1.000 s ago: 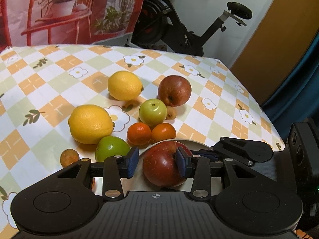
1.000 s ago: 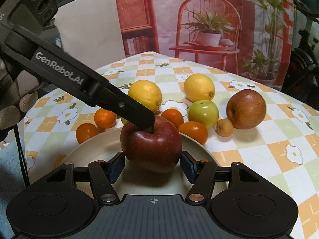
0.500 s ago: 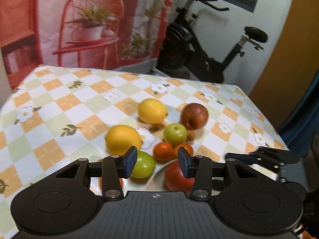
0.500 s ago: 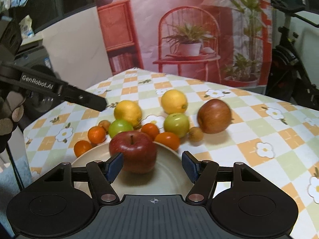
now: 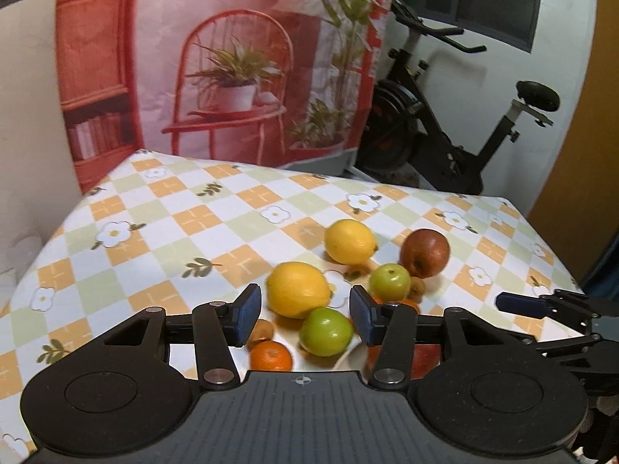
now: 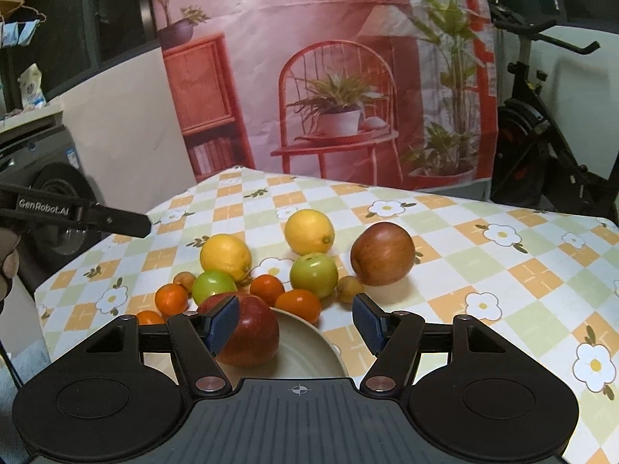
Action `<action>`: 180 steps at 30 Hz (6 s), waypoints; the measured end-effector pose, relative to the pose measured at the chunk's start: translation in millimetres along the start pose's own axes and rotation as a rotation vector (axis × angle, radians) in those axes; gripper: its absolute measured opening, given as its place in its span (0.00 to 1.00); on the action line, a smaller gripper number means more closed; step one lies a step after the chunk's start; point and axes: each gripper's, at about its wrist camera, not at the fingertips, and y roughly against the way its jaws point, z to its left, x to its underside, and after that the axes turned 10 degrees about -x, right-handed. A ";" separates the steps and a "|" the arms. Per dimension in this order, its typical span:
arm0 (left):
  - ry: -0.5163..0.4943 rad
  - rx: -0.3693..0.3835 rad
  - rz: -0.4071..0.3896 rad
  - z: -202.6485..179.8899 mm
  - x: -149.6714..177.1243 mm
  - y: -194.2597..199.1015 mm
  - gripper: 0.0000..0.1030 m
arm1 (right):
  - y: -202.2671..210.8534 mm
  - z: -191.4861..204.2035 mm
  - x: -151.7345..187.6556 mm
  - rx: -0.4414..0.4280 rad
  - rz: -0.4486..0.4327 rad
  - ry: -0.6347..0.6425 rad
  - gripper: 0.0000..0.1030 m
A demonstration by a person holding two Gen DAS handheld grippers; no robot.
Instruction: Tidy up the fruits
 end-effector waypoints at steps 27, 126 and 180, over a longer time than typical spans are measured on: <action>0.070 -0.178 -0.091 26.0 25.4 10.0 0.51 | 0.1 -22.3 23.1 0.100 -0.113 -0.056 0.59; -0.169 0.459 0.264 -142.4 -46.1 -132.6 0.32 | -48.6 -88.7 9.8 0.023 0.042 0.061 0.56; -0.120 0.354 0.290 1.6 28.1 -49.7 0.32 | -66.1 76.9 41.1 -0.228 0.128 0.210 0.56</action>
